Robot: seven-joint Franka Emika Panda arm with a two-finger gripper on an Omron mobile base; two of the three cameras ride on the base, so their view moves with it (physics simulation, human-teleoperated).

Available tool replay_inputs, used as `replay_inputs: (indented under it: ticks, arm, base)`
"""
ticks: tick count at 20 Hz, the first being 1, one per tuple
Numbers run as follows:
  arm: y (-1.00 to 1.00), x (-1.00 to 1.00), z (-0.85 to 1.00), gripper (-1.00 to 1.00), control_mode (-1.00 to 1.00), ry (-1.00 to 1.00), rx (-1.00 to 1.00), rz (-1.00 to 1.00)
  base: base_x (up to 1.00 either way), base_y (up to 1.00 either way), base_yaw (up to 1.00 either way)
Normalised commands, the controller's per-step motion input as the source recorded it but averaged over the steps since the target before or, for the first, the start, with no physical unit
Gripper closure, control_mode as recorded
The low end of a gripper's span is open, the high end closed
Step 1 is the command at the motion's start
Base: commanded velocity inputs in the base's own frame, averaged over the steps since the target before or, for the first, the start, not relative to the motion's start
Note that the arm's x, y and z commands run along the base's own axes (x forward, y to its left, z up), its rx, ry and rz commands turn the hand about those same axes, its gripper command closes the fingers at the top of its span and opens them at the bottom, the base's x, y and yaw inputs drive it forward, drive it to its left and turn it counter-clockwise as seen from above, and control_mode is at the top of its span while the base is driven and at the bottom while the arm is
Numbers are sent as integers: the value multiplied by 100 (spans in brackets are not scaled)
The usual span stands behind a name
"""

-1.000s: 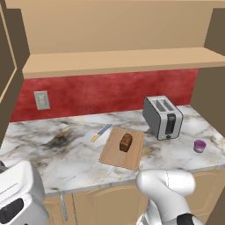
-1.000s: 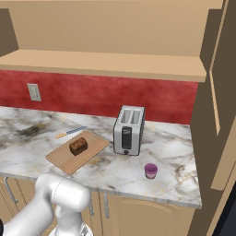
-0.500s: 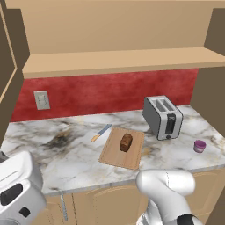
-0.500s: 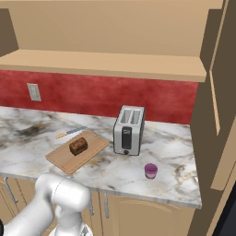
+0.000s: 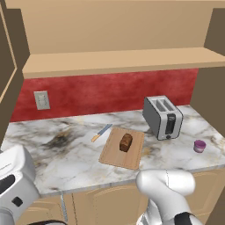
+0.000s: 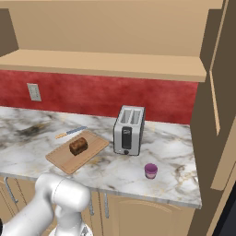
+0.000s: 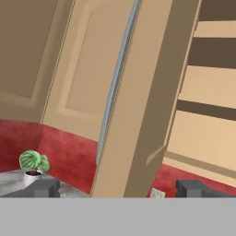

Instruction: Pick the bread, place it on the cutting board, pick the jam, place it on the counter, and close the cabinet.

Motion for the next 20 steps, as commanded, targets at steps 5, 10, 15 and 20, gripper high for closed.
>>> replay_inputs:
  ticks: [5, 10, 15, 20]
  arm:
    - [10, 19, 0, -100, -100, 0, 0, -2]
    - [0, 12, -1, -100, -100, 0, 0, -3]
    - [0, 5, -6, -100, -100, 0, 0, -3]
    - [0, 5, -8, -100, -100, 0, 0, -4]
  base:
    - [0, 0, 0]
    - [0, 0, 0]
    - [0, 0, 0]
    - [0, 0, 0]
